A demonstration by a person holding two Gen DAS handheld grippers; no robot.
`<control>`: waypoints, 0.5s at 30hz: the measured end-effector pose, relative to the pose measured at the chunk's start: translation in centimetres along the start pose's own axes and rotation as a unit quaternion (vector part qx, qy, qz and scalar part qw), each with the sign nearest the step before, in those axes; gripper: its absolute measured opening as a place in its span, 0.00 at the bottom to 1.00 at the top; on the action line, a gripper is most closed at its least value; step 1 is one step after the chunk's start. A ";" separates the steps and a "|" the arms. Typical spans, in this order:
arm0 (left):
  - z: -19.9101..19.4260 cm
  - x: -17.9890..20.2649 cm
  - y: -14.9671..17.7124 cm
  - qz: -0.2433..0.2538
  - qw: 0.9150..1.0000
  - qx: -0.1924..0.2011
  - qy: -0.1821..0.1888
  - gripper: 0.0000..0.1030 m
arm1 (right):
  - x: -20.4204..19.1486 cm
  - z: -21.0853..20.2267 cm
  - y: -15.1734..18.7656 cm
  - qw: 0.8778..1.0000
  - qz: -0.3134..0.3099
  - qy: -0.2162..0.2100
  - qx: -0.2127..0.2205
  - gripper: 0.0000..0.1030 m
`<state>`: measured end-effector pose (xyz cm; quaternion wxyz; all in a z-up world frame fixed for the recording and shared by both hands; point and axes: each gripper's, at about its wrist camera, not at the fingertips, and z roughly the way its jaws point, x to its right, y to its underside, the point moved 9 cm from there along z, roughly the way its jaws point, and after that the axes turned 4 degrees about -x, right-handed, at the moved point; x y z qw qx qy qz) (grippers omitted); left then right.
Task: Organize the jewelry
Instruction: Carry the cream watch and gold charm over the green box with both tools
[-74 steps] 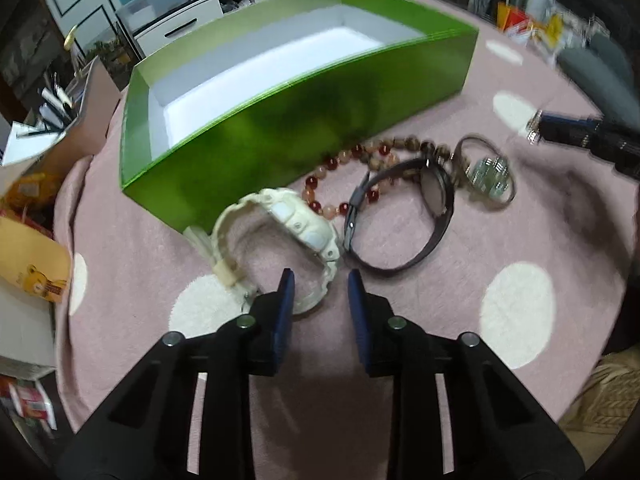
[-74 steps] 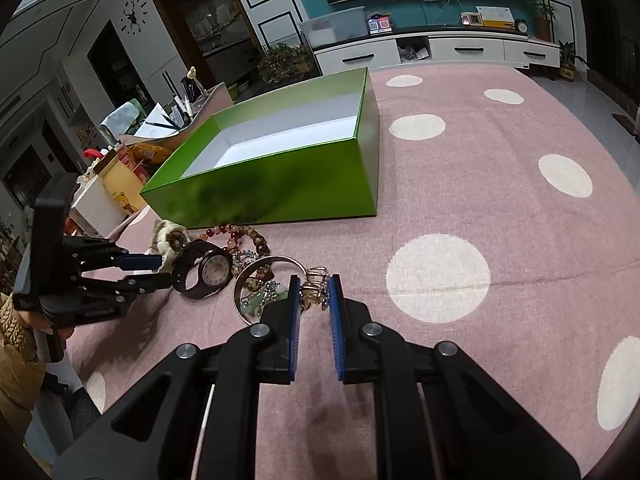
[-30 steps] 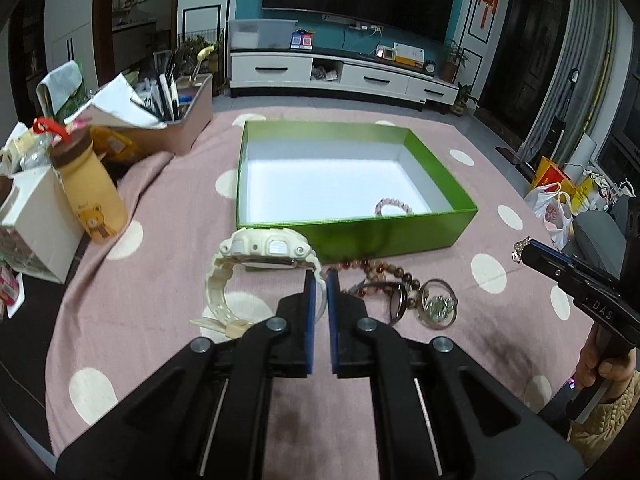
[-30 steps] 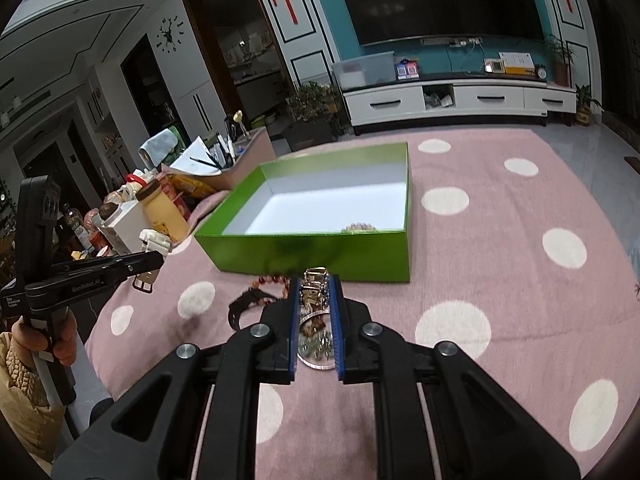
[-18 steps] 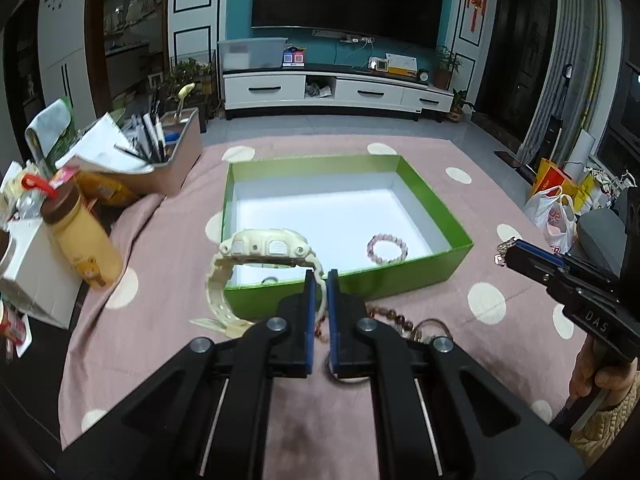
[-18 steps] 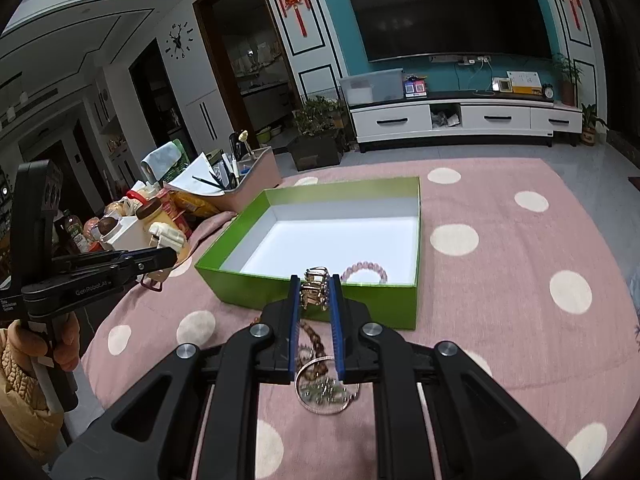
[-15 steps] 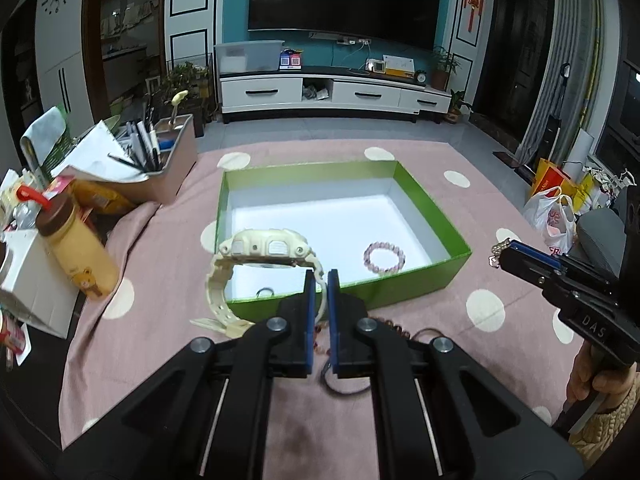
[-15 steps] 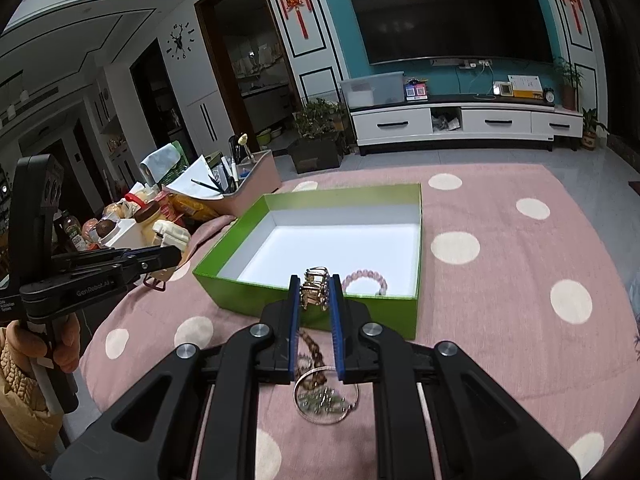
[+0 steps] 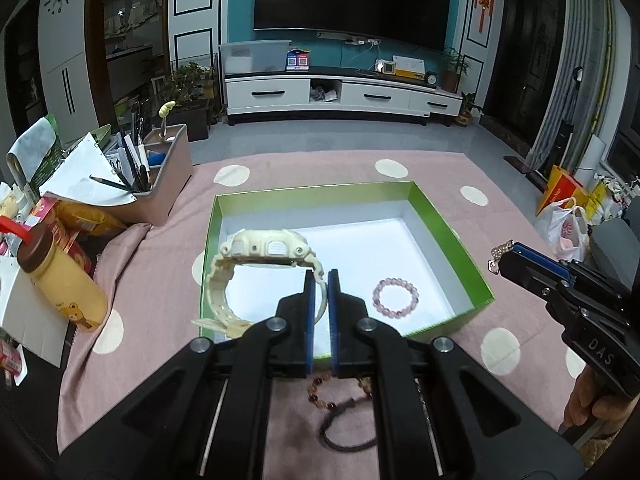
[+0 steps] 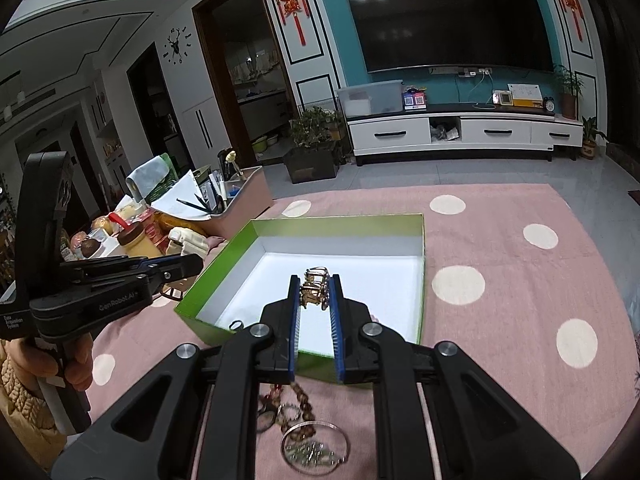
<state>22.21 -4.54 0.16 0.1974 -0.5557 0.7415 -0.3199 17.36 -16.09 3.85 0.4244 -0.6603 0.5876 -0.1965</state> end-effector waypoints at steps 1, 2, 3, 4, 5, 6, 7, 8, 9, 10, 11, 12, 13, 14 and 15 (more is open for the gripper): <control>0.3 -0.1 -0.1 0.000 1.000 -0.002 -0.002 0.05 | 0.0 0.4 -0.2 1.000 -0.001 0.001 -0.002 0.13; 0.8 -0.1 -0.3 -0.001 1.000 -0.005 -0.004 0.05 | 0.0 0.8 -0.3 1.000 -0.001 0.002 -0.004 0.13; 1.1 -0.2 -0.3 -0.001 1.000 -0.007 -0.005 0.05 | -0.1 1.3 -0.3 1.000 -0.002 0.002 -0.007 0.13; 1.6 -0.2 -0.4 0.000 1.000 -0.010 -0.007 0.06 | 0.0 1.6 -0.3 1.000 -0.002 0.003 -0.010 0.13; 2.1 -0.3 -0.5 -0.001 1.000 -0.013 -0.010 0.06 | 0.0 2.0 -0.3 1.000 -0.002 0.004 -0.013 0.13; 2.6 -0.4 -0.5 -0.001 1.000 -0.017 -0.012 0.06 | 0.1 2.4 -0.3 1.000 -0.002 0.006 -0.016 0.13; 2.9 -0.4 -0.4 -0.002 1.000 -0.020 -0.014 0.06 | 0.2 3.0 -0.2 1.000 -0.002 0.007 -0.021 0.13; 3.3 -0.5 -0.4 -0.003 1.000 -0.024 -0.015 0.06 | 0.2 3.4 -0.1 1.000 -0.002 0.010 -0.025 0.13; 3.6 -0.5 -0.3 -0.004 1.000 -0.027 -0.016 0.06 | 0.4 3.8 0.0 1.000 -0.002 0.011 -0.029 0.13; 4.0 -0.6 -0.3 -0.006 0.999 -0.031 -0.018 0.06 | 0.5 4.3 0.1 0.999 -0.001 0.013 -0.034 0.13; 4.4 -0.8 -0.2 -0.008 0.999 -0.034 -0.021 0.06 | 0.6 4.8 0.2 0.999 0.000 0.016 -0.038 0.13; 4.6 -0.8 -0.1 -0.009 0.999 -0.036 -0.023 0.06 | 0.7 5.3 0.4 0.999 0.001 0.019 -0.043 0.13; 5.0 -1.0 0.0 -0.010 0.999 -0.040 -0.024 0.06 | 0.9 5.6 0.5 0.999 0.003 0.021 -0.046 0.13; 5.3 -1.1 0.0 -0.011 0.999 -0.043 -0.027 0.06 | 1.1 6.0 0.6 0.998 0.005 0.023 -0.050 0.13; 5.7 -1.2 0.1 -0.010 0.998 -0.048 -0.029 0.06 | 1.2 6.4 0.7 0.998 0.006 0.026 -0.054 0.13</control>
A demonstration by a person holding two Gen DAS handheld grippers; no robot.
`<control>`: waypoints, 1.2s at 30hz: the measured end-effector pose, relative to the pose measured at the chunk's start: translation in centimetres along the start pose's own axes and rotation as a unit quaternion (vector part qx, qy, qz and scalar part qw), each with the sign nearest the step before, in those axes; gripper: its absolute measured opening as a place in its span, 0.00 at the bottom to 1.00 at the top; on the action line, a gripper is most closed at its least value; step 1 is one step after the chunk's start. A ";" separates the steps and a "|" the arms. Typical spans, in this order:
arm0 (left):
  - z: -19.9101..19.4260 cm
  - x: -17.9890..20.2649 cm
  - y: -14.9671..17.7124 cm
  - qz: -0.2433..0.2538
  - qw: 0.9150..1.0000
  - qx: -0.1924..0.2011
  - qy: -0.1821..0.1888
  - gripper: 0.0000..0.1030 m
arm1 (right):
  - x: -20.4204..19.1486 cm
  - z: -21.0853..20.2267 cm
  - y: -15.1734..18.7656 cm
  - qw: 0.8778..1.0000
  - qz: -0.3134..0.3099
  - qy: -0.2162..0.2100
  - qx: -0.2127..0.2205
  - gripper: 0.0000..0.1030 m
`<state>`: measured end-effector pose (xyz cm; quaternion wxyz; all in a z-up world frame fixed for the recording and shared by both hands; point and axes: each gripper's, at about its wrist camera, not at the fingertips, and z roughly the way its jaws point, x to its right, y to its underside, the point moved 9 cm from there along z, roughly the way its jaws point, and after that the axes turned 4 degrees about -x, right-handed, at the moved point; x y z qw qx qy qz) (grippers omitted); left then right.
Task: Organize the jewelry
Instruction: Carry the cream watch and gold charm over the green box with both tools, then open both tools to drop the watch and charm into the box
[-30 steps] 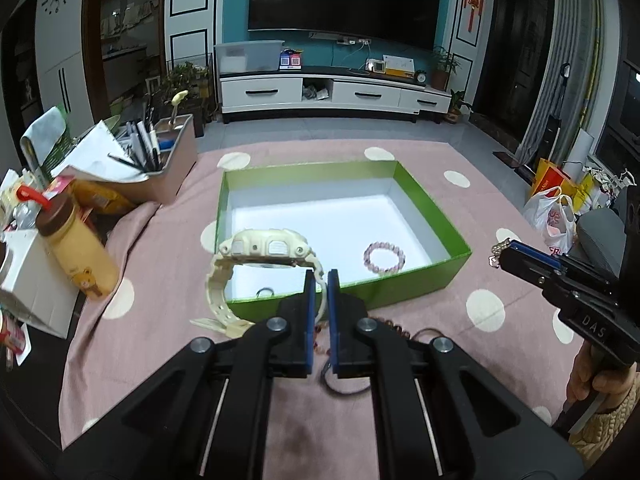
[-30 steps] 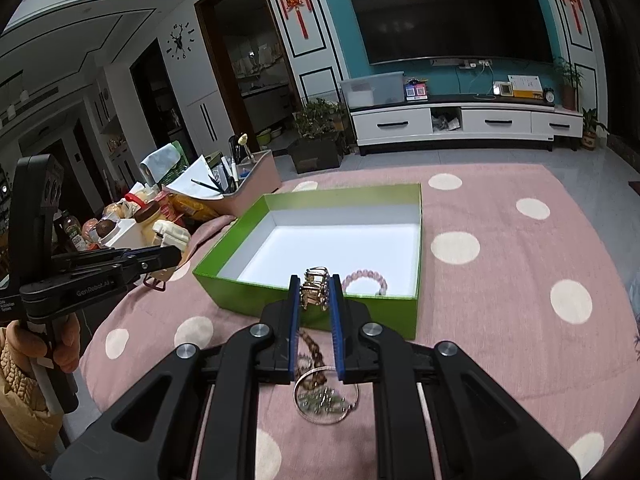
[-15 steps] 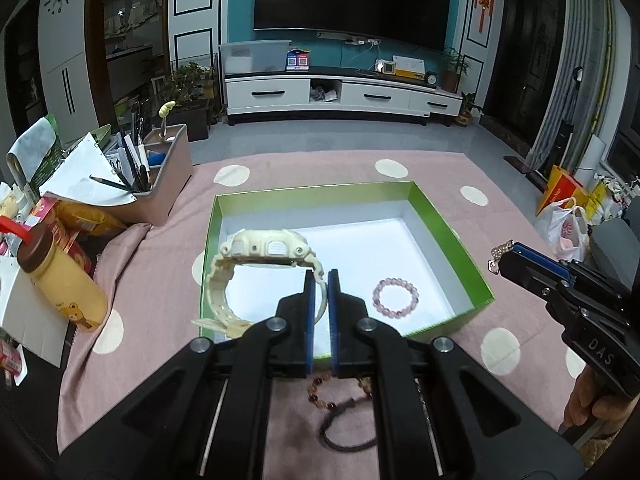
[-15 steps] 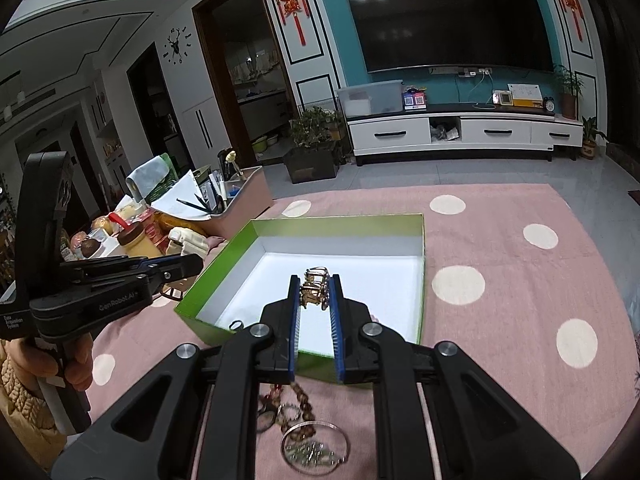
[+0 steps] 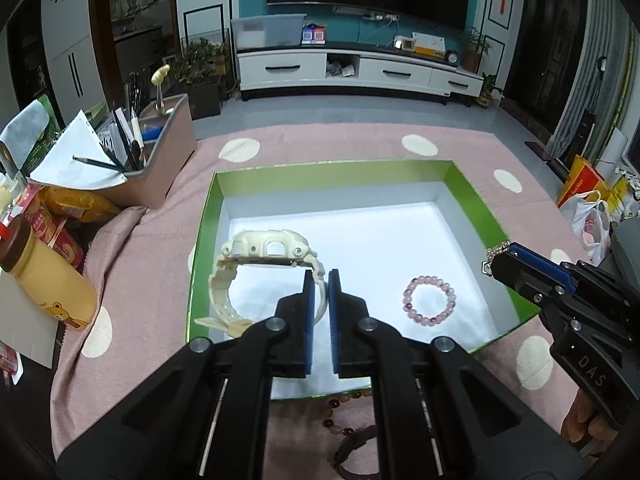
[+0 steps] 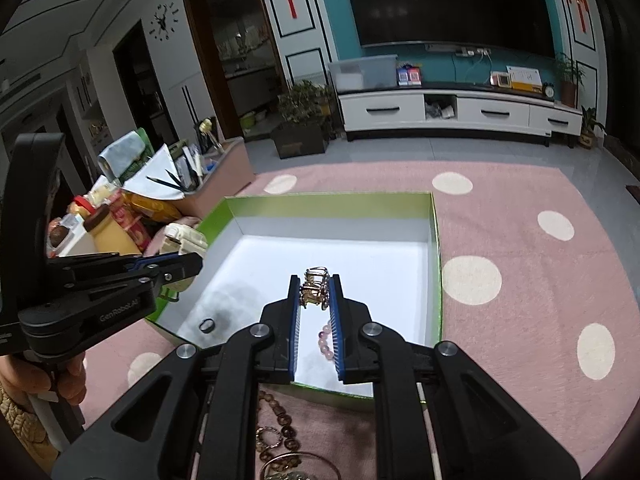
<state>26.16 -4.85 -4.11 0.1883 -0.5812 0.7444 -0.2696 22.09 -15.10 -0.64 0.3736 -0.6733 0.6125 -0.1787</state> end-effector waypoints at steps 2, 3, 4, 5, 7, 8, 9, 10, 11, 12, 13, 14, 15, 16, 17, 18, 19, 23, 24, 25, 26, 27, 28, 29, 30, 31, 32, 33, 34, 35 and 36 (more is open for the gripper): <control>0.7 0.0 0.2 0.002 1.000 -0.009 -0.003 0.07 | 0.2 0.6 0.2 1.000 0.003 0.003 -0.007 0.13; 0.9 0.0 0.3 0.002 1.000 -0.011 -0.005 0.08 | 0.3 1.0 0.3 1.000 0.007 0.003 -0.012 0.13; 1.2 -0.1 0.5 0.001 1.000 -0.015 -0.006 0.09 | 0.4 1.2 0.4 1.000 0.008 0.003 -0.015 0.13; 1.5 -0.1 0.6 0.000 1.000 -0.018 -0.007 0.10 | 0.5 1.4 0.5 1.000 0.009 0.006 -0.019 0.13; 1.9 -0.1 0.8 -0.001 1.000 -0.024 -0.008 0.12 | 0.6 1.6 0.7 1.000 0.010 0.006 -0.022 0.14; 2.1 0.0 0.9 0.000 1.000 -0.026 -0.009 0.13 | 0.6 1.6 0.8 1.000 0.010 0.007 -0.022 0.14; 2.1 0.0 1.0 0.002 1.000 -0.028 -0.010 0.13 | 0.7 1.6 0.8 1.000 0.009 0.012 -0.021 0.14; 2.1 0.0 1.1 0.006 1.000 -0.026 -0.014 0.13 | 0.8 1.5 0.8 1.000 0.009 0.014 -0.021 0.16; 2.0 0.1 1.0 0.009 1.000 -0.023 -0.015 0.13 | 1.0 1.5 0.8 1.000 0.010 0.016 -0.020 0.21; 1.8 0.2 1.0 0.011 1.000 -0.021 -0.015 0.13 | 1.1 1.4 0.8 1.000 0.012 0.018 -0.019 0.29; 1.6 0.3 0.9 0.012 1.000 -0.018 -0.015 0.14 | 1.3 1.3 0.7 1.000 0.015 0.022 -0.016 0.34; 1.3 0.3 0.7 0.013 1.000 -0.015 -0.016 0.18 | 1.4 1.1 0.8 0.999 0.017 0.023 -0.014 0.38; 1.1 0.3 0.6 0.014 1.000 -0.012 -0.017 0.21 | 1.5 0.8 0.7 0.999 0.019 0.024 -0.011 0.38; 0.8 0.3 0.5 0.016 1.000 -0.008 -0.017 0.25 | 1.6 0.5 0.7 0.999 0.020 0.023 -0.009 0.39; 0.6 0.3 0.4 0.016 1.000 -0.005 -0.017 0.27 | 1.6 0.2 0.8 0.999 0.021 0.023 -0.007 0.40; 0.2 0.3 0.4 0.015 1.000 -0.002 -0.016 0.31 | 1.6 0.0 0.8 0.999 0.022 0.024 -0.006 0.43; 0.0 0.3 0.4 0.014 1.000 -0.001 -0.016 0.38 | 1.6 -0.5 0.9 0.999 0.022 0.026 -0.003 0.45; -1.2 0.3 0.8 0.012 1.000 0.008 -0.015 0.61 | 1.8 -2.3 1.5 0.999 0.023 0.033 0.006 0.52; -1.6 0.2 1.0 0.012 1.000 0.009 -0.016 0.64 | 1.8 -2.6 1.6 0.999 0.025 0.035 0.008 0.60; -2.1 0.0 1.3 0.009 1.000 0.011 -0.015 0.67 | 2.0 -3.3 1.9 0.999 0.029 0.038 0.012 0.63; -2.4 0.0 1.5 0.007 1.000 0.011 -0.014 0.69 | 2.0 -3.8 2.2 0.999 0.032 0.039 0.014 0.65; -2.7 -0.2 1.8 0.004 1.000 0.011 -0.012 0.73 | 2.1 -4.3 2.5 0.999 0.034 0.039 0.015 0.66; -3.2 -0.4 2.2 -0.002 1.000 0.011 -0.012 0.77 | 2.1 -4.8 2.9 0.998 0.038 0.040 0.015 0.67; -3.5 -0.6 2.6 -0.005 1.000 0.011 -0.011 0.79 | 2.2 -5.2 3.2 0.998 0.042 0.041 0.015 0.70; -3.8 -0.8 2.9 -0.008 1.000 0.010 -0.009 0.80 | 2.2 -5.6 3.5 0.998 0.045 0.042 0.014 0.72; -4.2 -1.0 3.4 -0.012 1.000 0.008 -0.007 0.85 | 2.2 -6.0 3.8 0.998 0.048 0.041 0.013 0.73; -4.5 -1.2 4.0 -0.017 1.000 0.006 -0.007 0.87 | 2.2 -6.4 4.1 0.998 0.049 0.042 0.012 0.75; -4.7 -1.4 4.3 -0.019 1.000 0.006 -0.007 0.87 | 2.1 -6.7 4.4 0.998 0.051 0.043 0.011 0.77; -5.1 -1.5 4.9 -0.022 1.000 0.004 -0.005 0.87 | 2.1 -7.1 4.8 0.998 0.053 0.043 0.011 0.77; -5.4 -1.7 5.3 -0.024 1.000 0.002 -0.004 0.88 | 2.0 -7.5 5.1 0.998 0.054 0.043 0.011 0.78; -5.7 -1.8 5.9 -0.027 1.000 0.000 -0.004 0.89 | 1.9 -7.9 5.5 0.997 0.057 0.043 0.010 0.79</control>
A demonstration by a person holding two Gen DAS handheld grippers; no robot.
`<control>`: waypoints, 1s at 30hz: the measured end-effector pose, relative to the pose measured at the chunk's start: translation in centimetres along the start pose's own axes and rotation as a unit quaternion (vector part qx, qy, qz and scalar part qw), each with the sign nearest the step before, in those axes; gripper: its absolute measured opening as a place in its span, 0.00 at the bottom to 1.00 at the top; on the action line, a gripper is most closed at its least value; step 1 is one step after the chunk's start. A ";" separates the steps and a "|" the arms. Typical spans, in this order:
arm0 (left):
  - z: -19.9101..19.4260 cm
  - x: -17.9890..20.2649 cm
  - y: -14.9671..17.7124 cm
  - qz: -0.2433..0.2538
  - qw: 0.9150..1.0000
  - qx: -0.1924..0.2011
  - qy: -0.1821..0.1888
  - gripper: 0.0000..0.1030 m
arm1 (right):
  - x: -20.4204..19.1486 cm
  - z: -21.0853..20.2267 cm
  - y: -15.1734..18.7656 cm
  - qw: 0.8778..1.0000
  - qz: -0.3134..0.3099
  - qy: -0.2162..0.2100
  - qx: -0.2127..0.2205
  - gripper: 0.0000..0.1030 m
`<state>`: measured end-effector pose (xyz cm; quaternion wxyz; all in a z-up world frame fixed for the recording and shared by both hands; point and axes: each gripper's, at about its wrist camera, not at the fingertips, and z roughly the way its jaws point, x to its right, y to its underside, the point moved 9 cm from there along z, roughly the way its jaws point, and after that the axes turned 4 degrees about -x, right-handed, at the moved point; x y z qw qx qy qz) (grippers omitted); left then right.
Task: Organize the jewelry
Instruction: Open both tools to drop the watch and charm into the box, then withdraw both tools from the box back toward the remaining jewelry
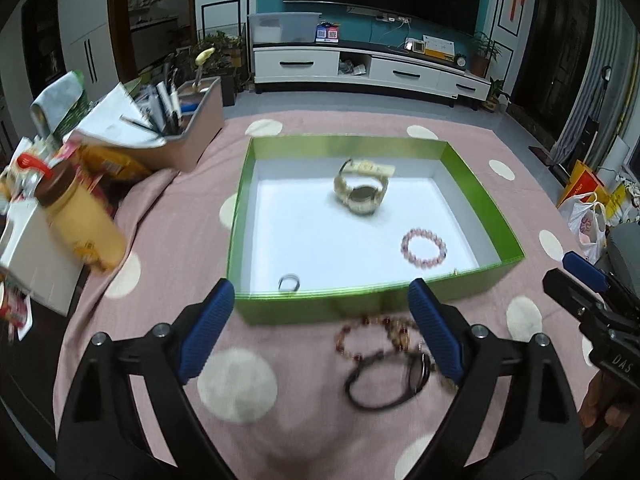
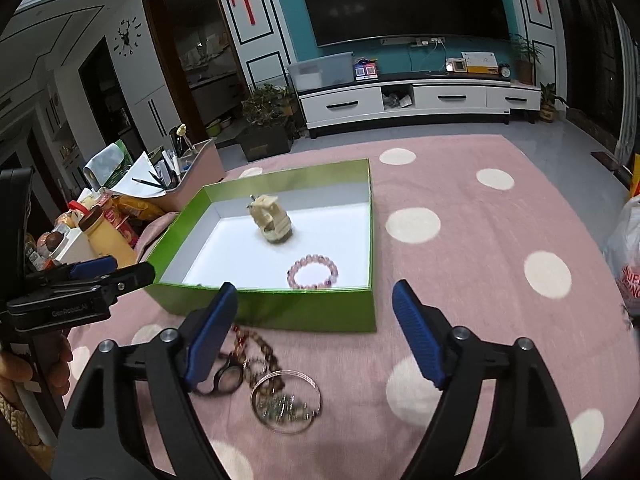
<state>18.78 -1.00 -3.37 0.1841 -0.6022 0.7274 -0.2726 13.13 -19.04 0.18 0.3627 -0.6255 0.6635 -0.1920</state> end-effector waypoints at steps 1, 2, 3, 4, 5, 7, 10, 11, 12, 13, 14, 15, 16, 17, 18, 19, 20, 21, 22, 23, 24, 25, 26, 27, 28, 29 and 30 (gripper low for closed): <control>-0.4 -0.2 0.6 -0.004 1.000 -0.002 -0.001 0.89 | 0.0 -0.3 0.2 1.000 0.003 0.000 -0.001 0.80; -0.7 -0.3 1.0 -0.006 1.000 -0.003 -0.001 0.91 | 0.0 -0.6 0.6 1.000 0.005 -0.001 -0.002 0.83; -0.9 -0.4 1.4 -0.007 1.000 -0.004 0.000 0.92 | -0.1 -1.0 1.0 1.000 0.007 -0.002 -0.004 0.85; -1.3 -0.6 2.0 -0.010 1.000 -0.006 -0.002 0.94 | -0.2 -1.2 1.2 1.000 0.006 -0.003 -0.006 0.85; -1.5 -0.7 2.5 -0.011 1.000 -0.007 -0.003 0.94 | -0.3 -1.4 1.5 1.000 0.005 -0.002 -0.008 0.85; -2.0 -0.9 3.5 -0.011 1.000 -0.011 -0.006 0.95 | -0.5 -1.9 2.2 1.000 0.002 -0.001 -0.012 0.86; -2.4 -1.0 4.9 -0.011 1.000 -0.018 -0.007 0.97 | -0.7 -2.6 3.2 1.000 0.001 -0.005 -0.018 0.88; -2.5 -0.9 5.4 -0.011 1.000 -0.020 -0.008 0.98 | -0.8 -2.7 3.4 1.000 0.001 -0.009 -0.019 0.88; -2.6 -1.0 5.8 -0.012 1.000 -0.022 -0.011 0.98 | -0.9 -2.9 3.6 1.000 0.001 -0.012 -0.020 0.88; -2.7 -1.1 6.1 -0.013 1.000 -0.025 -0.012 0.98 | -1.0 -3.1 4.0 1.000 0.002 -0.015 -0.021 0.88; -2.8 -1.1 6.4 -0.015 0.999 -0.027 -0.012 0.98 | -1.0 -3.2 4.2 1.000 0.004 -0.017 -0.022 0.88; -2.9 -1.1 6.7 -0.017 0.999 -0.029 -0.012 0.98 | -1.1 -3.5 4.6 0.999 0.005 -0.022 -0.023 0.88; -3.0 -1.1 7.1 -0.019 0.999 -0.030 -0.010 0.98 | -1.2 -3.7 5.0 0.999 0.005 -0.025 -0.024 0.88; -3.1 -1.1 7.4 -0.020 0.999 -0.032 -0.009 0.98 | -1.2 -3.8 5.2 0.999 0.006 -0.027 -0.025 0.88; -3.2 -1.0 7.7 -0.020 0.999 -0.033 -0.009 0.98 | -1.2 -3.9 5.5 0.999 0.007 -0.028 -0.026 0.88; -3.3 -0.9 8.1 -0.019 0.999 -0.035 -0.007 0.98 | -1.2 -4.1 6.0 0.999 0.007 -0.028 -0.029 0.88; -3.4 -0.8 8.3 -0.018 0.999 -0.036 -0.006 0.98 | -1.1 -4.2 6.2 0.999 0.008 -0.029 -0.030 0.88; -3.5 -0.6 8.6 -0.017 0.999 -0.037 -0.004 0.98 | -1.1 -4.3 6.5 0.999 0.010 -0.029 -0.031 0.88; -3.5 -0.4 8.9 -0.016 0.999 -0.039 -0.001 0.98 | -0.9 -4.4 6.8 0.999 0.011 -0.028 -0.033 0.88; -3.5 -0.2 9.2 -0.015 0.999 -0.041 0.002 0.98 | -0.8 -4.5 7.1 0.999 0.012 -0.028 -0.034 0.89; -3.6 0.0 9.7 -0.016 0.999 -0.045 0.005 0.98 | -0.7 -4.6 7.3 0.999 0.014 -0.027 -0.036 0.89; -3.5 0.1 10.0 -0.016 0.999 -0.048 0.008 0.98 | -0.5 -4.7 7.7 0.999 0.017 -0.027 -0.038 0.89; -3.5 0.4 10.3 -0.014 0.999 -0.051 0.012 0.98 | -0.4 -4.8 7.9 0.999 0.019 -0.027 -0.040 0.89; -3.5 0.6 10.7 -0.011 0.998 -0.054 0.014 0.98 | -0.3 -4.9 8.2 0.999 0.020 -0.026 -0.041 0.89; -3.5 0.8 10.9 -0.008 0.998 -0.055 0.015 0.98 | -0.1 -4.9 8.4 0.999 0.022 -0.025 -0.043 0.89; -3.5 1.0 11.2 -0.006 0.998 -0.056 0.016 0.98 | 0.0 -5.0 8.5 0.998 0.023 -0.024 -0.044 0.89; -3.5 1.2 11.4 -0.004 0.998 -0.057 0.017 0.98 | 0.1 -5.0 8.7 0.998 0.024 -0.024 -0.045 0.89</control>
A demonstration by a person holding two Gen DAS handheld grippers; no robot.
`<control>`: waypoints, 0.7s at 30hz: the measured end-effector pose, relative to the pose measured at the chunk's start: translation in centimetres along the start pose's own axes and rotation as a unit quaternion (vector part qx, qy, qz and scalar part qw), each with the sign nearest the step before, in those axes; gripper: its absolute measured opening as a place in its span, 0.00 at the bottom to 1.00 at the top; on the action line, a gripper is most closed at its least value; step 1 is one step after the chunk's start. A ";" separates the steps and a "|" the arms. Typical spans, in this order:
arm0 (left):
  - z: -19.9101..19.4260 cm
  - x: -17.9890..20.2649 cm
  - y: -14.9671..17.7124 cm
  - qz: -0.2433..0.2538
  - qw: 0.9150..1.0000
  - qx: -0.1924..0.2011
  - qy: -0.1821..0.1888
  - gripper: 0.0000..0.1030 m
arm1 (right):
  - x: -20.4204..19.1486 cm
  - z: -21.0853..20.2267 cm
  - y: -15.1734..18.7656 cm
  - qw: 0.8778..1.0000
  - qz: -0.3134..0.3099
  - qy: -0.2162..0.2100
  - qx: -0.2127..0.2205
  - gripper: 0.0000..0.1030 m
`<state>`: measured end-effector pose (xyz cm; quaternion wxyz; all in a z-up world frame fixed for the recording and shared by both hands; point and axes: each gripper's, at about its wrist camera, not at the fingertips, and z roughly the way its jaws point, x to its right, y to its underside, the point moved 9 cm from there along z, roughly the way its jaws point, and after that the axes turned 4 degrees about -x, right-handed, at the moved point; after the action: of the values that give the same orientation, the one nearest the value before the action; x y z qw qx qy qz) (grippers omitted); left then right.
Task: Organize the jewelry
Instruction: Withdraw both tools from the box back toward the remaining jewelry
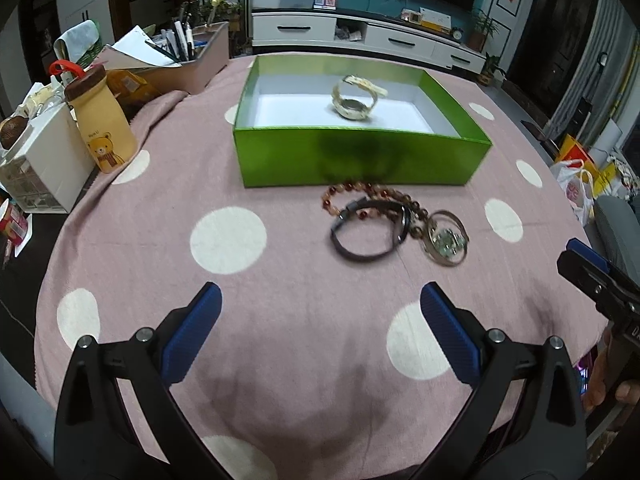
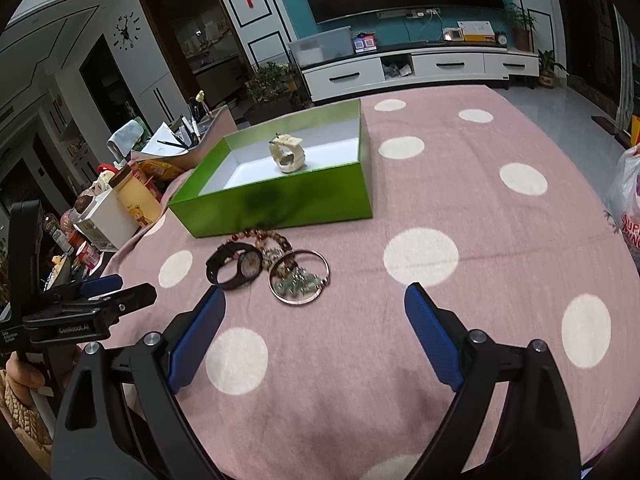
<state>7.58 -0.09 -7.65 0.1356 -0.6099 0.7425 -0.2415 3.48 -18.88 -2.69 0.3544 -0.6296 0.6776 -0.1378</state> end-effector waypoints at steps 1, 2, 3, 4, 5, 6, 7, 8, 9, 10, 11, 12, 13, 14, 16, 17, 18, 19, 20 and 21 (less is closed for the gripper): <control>0.0 0.1 0.2 0.001 1.000 -0.001 0.002 0.98 | 0.1 0.0 0.2 1.000 0.000 0.000 -0.001 0.89; 0.1 0.2 0.3 0.001 1.000 -0.002 0.003 0.98 | 0.2 0.0 0.3 1.000 0.000 -0.001 -0.002 0.89; 0.2 0.3 0.6 0.001 1.000 -0.005 0.005 0.98 | 0.2 -0.1 0.4 1.000 -0.002 -0.001 -0.003 0.89; 0.3 0.4 0.7 0.002 1.000 -0.007 0.005 0.98 | 0.2 -0.1 0.6 1.000 -0.004 -0.003 -0.003 0.89; 0.4 0.5 0.8 0.003 1.000 -0.009 0.005 0.98 | 0.2 -0.2 0.7 1.000 -0.006 -0.006 -0.003 0.89; 0.6 0.5 1.0 0.004 1.000 -0.012 0.002 0.98 | 0.2 -0.2 0.9 1.000 -0.008 -0.008 -0.003 0.89; 0.7 0.6 1.1 0.004 1.000 -0.014 0.001 0.98 | 0.2 -0.2 1.1 1.000 -0.011 -0.013 -0.003 0.89; 0.8 0.6 1.2 0.004 1.000 -0.015 0.001 0.98 | 0.2 -0.2 1.2 1.000 -0.013 -0.015 -0.003 0.89; 1.0 0.6 1.3 0.004 1.000 -0.016 0.002 0.98 | 0.3 -0.1 1.5 1.000 -0.015 -0.018 -0.005 0.89; 1.0 0.5 1.3 0.003 1.000 -0.016 0.002 0.98 | 0.3 0.0 1.6 1.000 -0.017 -0.020 -0.006 0.89; 1.1 0.5 1.4 0.002 1.000 -0.017 0.003 0.98 | 0.3 0.1 1.8 1.000 -0.019 -0.021 -0.007 0.89; 1.3 0.5 1.5 0.002 1.000 -0.018 0.005 0.98 | 0.3 0.2 1.9 0.999 -0.021 -0.023 -0.008 0.89; 1.4 0.5 1.6 0.003 1.000 -0.019 0.007 0.98 | 0.3 0.3 2.0 0.999 -0.023 -0.025 -0.009 0.89; 1.6 0.5 1.6 0.002 1.000 -0.019 0.008 0.98 | 0.3 0.4 2.1 0.999 -0.024 -0.026 -0.010 0.89; 1.8 0.5 1.7 -0.001 1.000 -0.018 0.011 0.98 | 0.2 0.6 2.3 0.999 -0.027 -0.030 -0.012 0.89; 2.0 0.6 1.6 -0.002 1.000 -0.017 0.014 0.98 | 0.1 0.8 2.3 0.999 -0.028 -0.032 -0.013 0.89; 2.1 0.7 1.6 0.000 1.000 -0.016 0.016 0.98 | 0.1 0.9 2.3 0.999 -0.029 -0.034 -0.014 0.89; 2.1 0.9 1.5 0.003 1.000 -0.014 0.018 0.98 | 0.0 1.1 2.3 0.999 -0.030 -0.036 -0.015 0.89; 2.2 1.1 1.4 0.009 1.000 -0.011 0.019 0.98 | -0.1 1.3 2.3 0.999 -0.031 -0.038 -0.016 0.89; 2.2 1.3 1.4 0.013 1.000 -0.009 0.021 0.98 | -0.1 1.5 2.3 0.999 -0.033 -0.040 -0.017 0.89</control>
<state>7.22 -1.60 -10.12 0.1176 -0.5963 0.7552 -0.2452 2.73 -17.98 -5.17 0.3657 -0.6626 0.6438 -0.1130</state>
